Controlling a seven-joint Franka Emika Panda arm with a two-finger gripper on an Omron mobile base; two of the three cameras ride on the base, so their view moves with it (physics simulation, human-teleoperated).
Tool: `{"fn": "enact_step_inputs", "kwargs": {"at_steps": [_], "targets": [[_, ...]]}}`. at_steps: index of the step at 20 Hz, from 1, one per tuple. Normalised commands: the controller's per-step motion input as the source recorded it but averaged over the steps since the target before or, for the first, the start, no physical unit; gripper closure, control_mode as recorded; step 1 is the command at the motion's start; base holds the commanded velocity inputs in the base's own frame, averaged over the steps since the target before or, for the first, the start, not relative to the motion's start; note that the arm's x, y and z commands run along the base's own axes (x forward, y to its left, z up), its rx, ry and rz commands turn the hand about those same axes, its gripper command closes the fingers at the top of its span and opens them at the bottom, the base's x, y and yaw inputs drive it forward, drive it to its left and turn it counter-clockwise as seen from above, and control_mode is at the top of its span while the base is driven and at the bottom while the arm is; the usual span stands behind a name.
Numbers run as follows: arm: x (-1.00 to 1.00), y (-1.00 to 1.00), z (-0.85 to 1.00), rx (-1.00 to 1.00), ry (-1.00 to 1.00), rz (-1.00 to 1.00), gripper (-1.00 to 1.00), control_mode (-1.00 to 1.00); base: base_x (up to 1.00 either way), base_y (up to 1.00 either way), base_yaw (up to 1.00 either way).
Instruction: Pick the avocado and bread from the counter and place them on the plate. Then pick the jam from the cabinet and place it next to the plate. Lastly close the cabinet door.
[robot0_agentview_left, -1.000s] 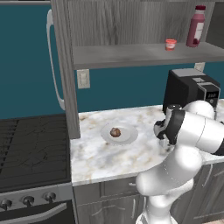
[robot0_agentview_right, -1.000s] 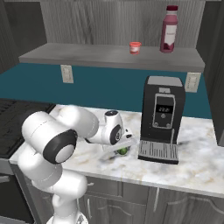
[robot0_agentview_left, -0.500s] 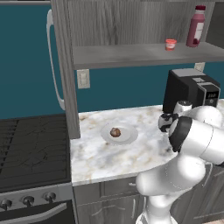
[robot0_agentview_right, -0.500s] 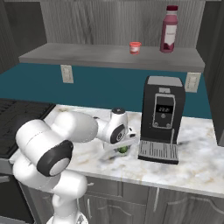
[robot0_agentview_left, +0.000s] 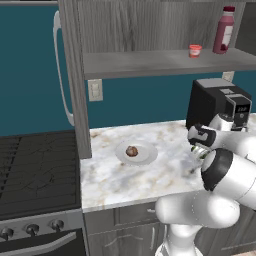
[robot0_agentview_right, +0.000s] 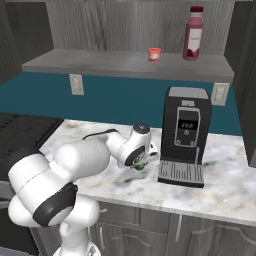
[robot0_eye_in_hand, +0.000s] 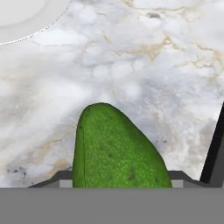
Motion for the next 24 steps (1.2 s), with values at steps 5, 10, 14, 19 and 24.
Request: {"fn": "enact_step_inputs", "kwargs": {"at_steps": [5,10,14,19,24], "targets": [[0.0,0.2,0.14,0.07,-0.04,0.07,1.0,-1.0,0.0,0.0,0.0],[0.07,0.3,0.03,0.03,0.0,0.09,1.0,-1.0,0.0,0.0,0.0],[0.1,0.33,0.03,0.02,0.0,0.08,1.0,-1.0,0.0,0.0,0.0],[0.13,0.35,0.01,0.01,-0.01,0.05,1.0,-1.0,0.0,0.0,0.0],[0.23,0.34,0.0,0.0,-0.01,0.03,1.0,-1.0,0.0,0.0,0.0]]}}
